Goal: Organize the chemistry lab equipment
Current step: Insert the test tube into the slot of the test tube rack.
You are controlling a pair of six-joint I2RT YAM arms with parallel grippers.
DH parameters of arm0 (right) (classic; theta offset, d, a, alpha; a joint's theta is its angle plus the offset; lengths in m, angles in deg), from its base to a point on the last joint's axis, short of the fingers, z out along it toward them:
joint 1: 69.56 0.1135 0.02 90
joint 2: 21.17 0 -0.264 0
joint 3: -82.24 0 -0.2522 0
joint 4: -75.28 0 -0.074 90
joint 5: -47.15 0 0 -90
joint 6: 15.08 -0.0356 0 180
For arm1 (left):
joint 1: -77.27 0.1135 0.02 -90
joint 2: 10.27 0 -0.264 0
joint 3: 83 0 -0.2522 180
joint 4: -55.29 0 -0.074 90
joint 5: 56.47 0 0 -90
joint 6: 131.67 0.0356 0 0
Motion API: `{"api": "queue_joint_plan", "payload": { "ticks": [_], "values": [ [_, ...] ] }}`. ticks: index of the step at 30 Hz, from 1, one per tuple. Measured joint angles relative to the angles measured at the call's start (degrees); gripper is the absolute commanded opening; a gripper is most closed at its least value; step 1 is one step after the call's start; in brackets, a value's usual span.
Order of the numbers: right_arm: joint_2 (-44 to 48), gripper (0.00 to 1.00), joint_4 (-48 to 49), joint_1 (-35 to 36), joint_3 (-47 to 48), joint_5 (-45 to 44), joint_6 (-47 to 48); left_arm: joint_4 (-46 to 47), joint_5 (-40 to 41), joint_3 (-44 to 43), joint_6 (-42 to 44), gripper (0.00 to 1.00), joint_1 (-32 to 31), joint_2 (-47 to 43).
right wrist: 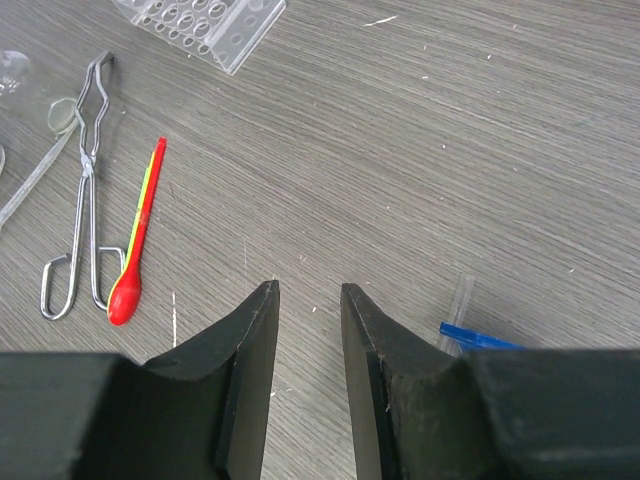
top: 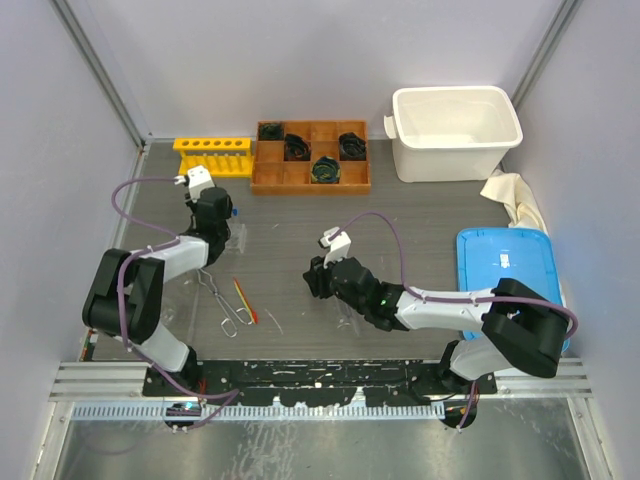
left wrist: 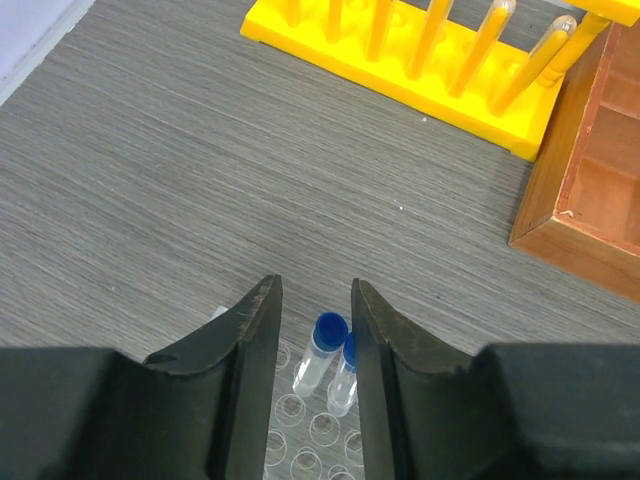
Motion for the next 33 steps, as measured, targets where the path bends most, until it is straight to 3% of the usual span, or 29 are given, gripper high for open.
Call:
{"api": "queue_joint_plan", "payload": {
  "ticks": [5,11,13,15,16,21,27,33],
  "values": [
    [0.0,0.37,0.02,-0.15,-0.15,0.57,-0.15,-1.97,-0.02,-0.22,-0.76,0.45,0.0,-0.37],
    [0.0,0.37,0.02,-0.24,-0.15,1.38,-1.05,-7.76,-0.04,-0.28,-3.26,0.43,0.0,-8.55],
    [0.02,0.37,0.0,-0.24,-0.15,1.51,-1.2,-10.91,-0.48,-0.74,-4.7,0.32,0.0,-13.16],
    [0.13,0.37,-0.31,-0.24,-0.15,1.49,-1.29,-14.64,-1.9,-1.6,-6.21,0.04,0.0,-17.27],
    [0.33,0.37,-0.66,-0.24,-0.15,1.46,-1.29,-17.05,-2.75,-2.32,-7.1,0.01,0.0,-18.88],
    [2.16,0.37,-3.17,-0.24,-0.13,0.87,-1.29,-30.77,-8.59,-7.43,-12.11,0.0,0.02,-20.7],
    [5.18,0.37,-6.51,-0.24,0.09,-0.13,-1.73,-45.03,-17.55,-7.82,-15.13,0.0,0.02,-15.32],
    [6.82,0.37,-9.86,-0.24,0.9,-0.63,-2.75,-52.5,-23.85,-6.86,-16.83,0.0,0.0,-15.19]
  ]
}}
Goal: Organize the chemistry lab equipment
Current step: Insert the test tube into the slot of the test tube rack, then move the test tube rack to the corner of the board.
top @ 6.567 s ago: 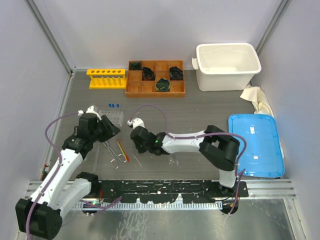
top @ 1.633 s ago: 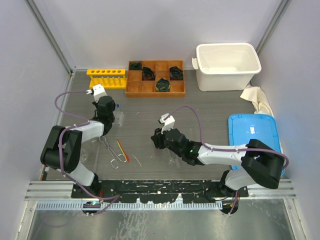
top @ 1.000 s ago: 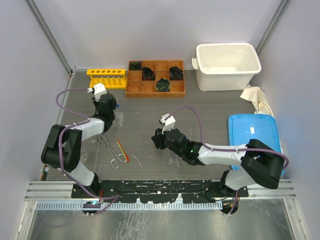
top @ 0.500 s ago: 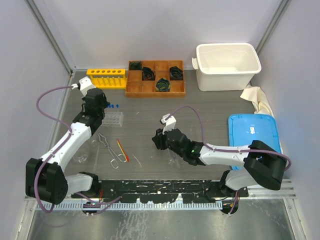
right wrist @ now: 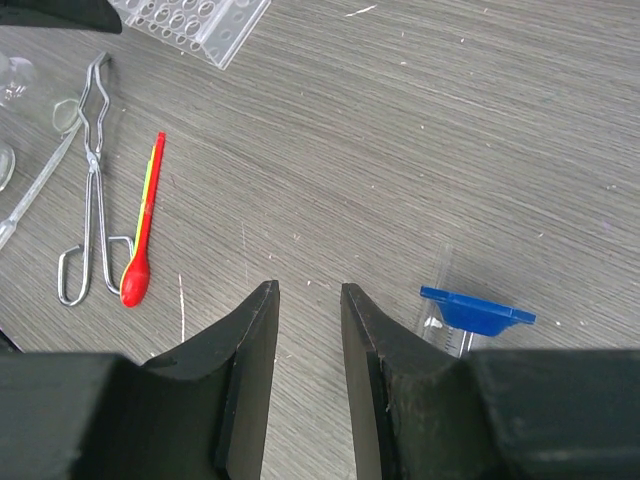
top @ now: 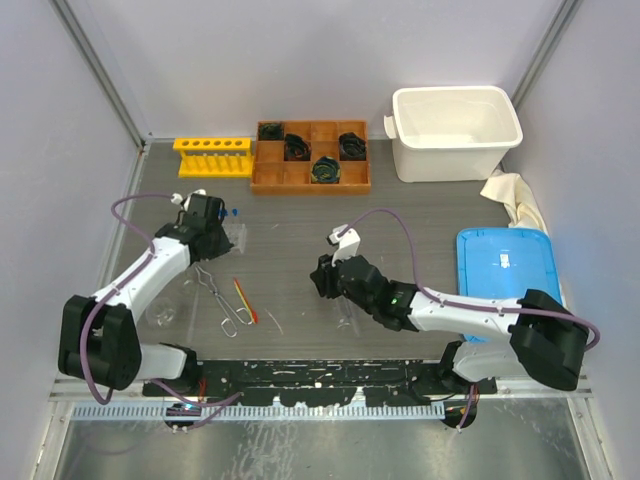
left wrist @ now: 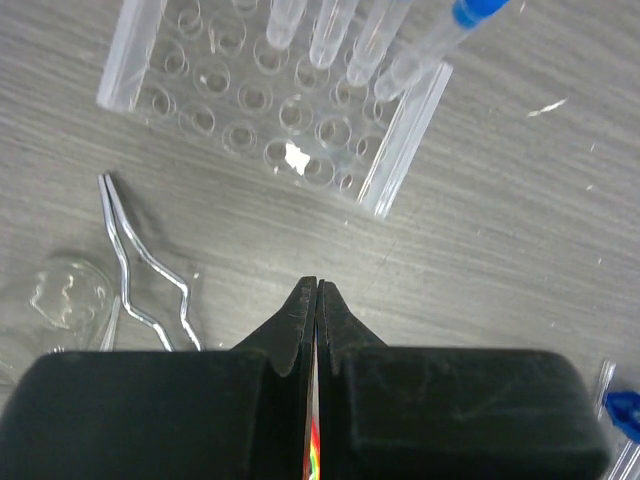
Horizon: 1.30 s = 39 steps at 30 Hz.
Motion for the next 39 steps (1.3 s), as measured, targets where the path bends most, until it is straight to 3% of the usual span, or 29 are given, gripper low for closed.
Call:
{"api": "queue_joint_plan", "payload": {
  "ticks": [9,19,39],
  "values": [
    [1.68,0.37,-3.13,0.0,0.0,0.02,-0.9,-4.85,-1.92,0.74,-1.31,0.0,0.0,0.57],
    [6.34,0.37,-4.5,0.0,-0.09,0.17,-2.14,-5.92,-2.23,-6.4,-1.2,0.0,3.08,17.14],
    [7.28,0.37,-5.22,0.0,-0.31,-0.17,-2.34,-4.61,-4.85,-14.93,-1.27,0.0,6.49,26.4]
  ]
}}
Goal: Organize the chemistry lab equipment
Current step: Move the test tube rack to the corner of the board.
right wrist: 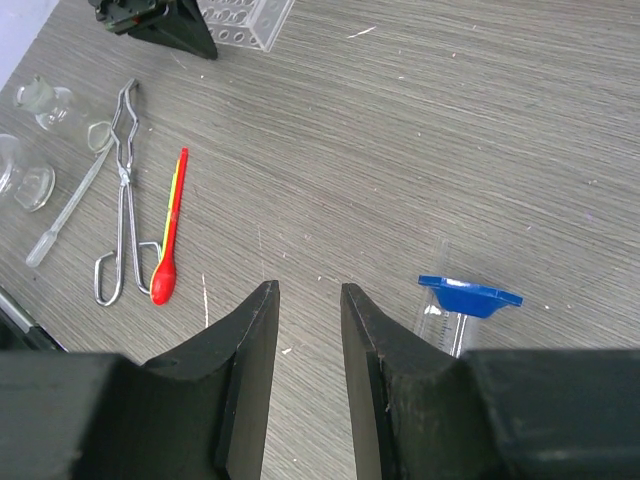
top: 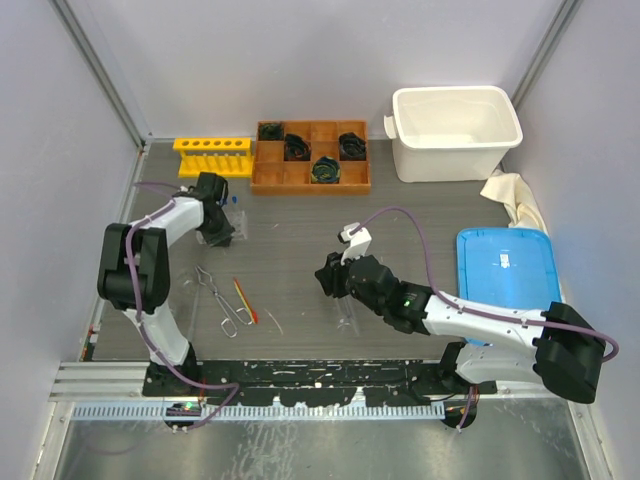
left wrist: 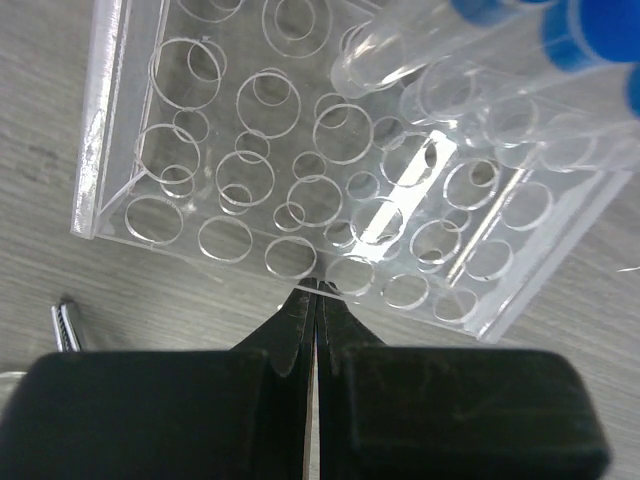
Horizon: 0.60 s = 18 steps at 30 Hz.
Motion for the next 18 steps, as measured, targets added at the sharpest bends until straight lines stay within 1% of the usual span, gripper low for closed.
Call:
{"api": "queue_joint_plan", "payload": {
  "ticks": [8,18],
  "values": [
    [0.0,0.37,0.0,0.0,-0.07,-0.35,0.02,-0.15,1.53,-6.78,0.0,0.0,1.07,2.78],
    [-0.46,0.37,0.02,0.0,-0.07,-0.94,0.87,-2.08,2.38,-18.91,0.07,0.0,2.64,11.3]
  ]
}}
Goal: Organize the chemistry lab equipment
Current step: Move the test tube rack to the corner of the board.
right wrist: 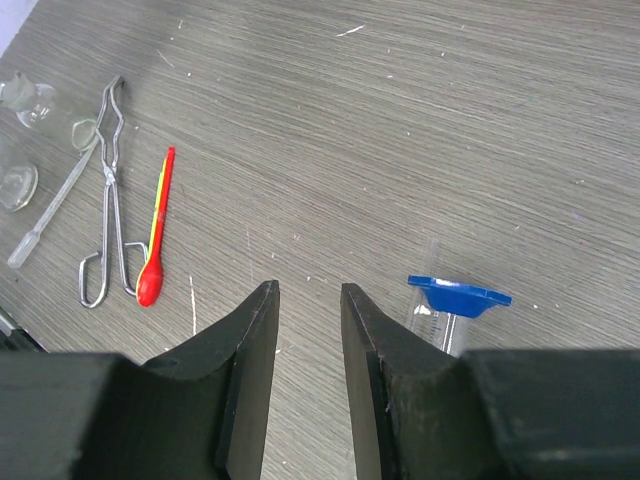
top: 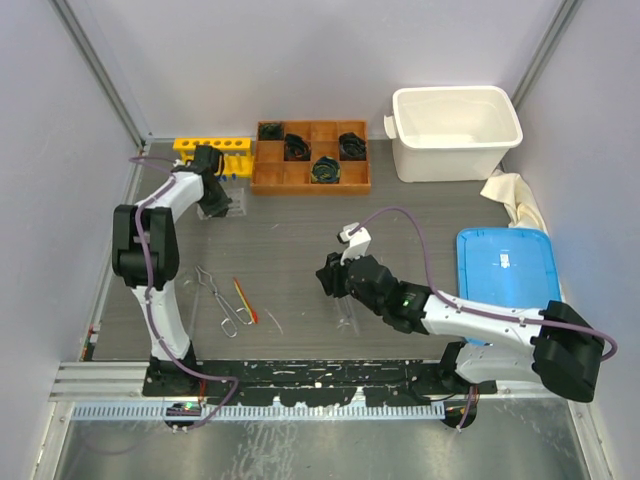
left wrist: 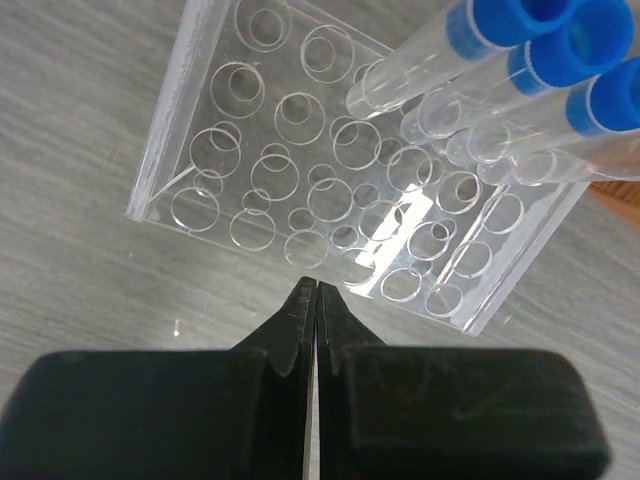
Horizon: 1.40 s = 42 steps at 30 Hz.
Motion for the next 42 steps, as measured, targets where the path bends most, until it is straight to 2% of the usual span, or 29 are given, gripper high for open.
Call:
{"api": "queue_joint_plan", "payload": {
  "ticks": [10,29,42],
  "values": [
    [-1.55,0.37,0.02,0.0,0.0,-0.57,0.42,-2.64,0.17,-9.46,0.26,0.0,0.0,7.08],
    [-5.57,0.37,0.94,-0.5,0.07,-0.83,1.49,-6.84,3.43,-21.44,1.86,0.0,3.37,13.4],
    [-6.71,0.37,1.31,-1.27,0.17,-0.81,1.7,-6.86,1.42,-24.09,1.44,0.0,3.34,16.26]
  ]
}}
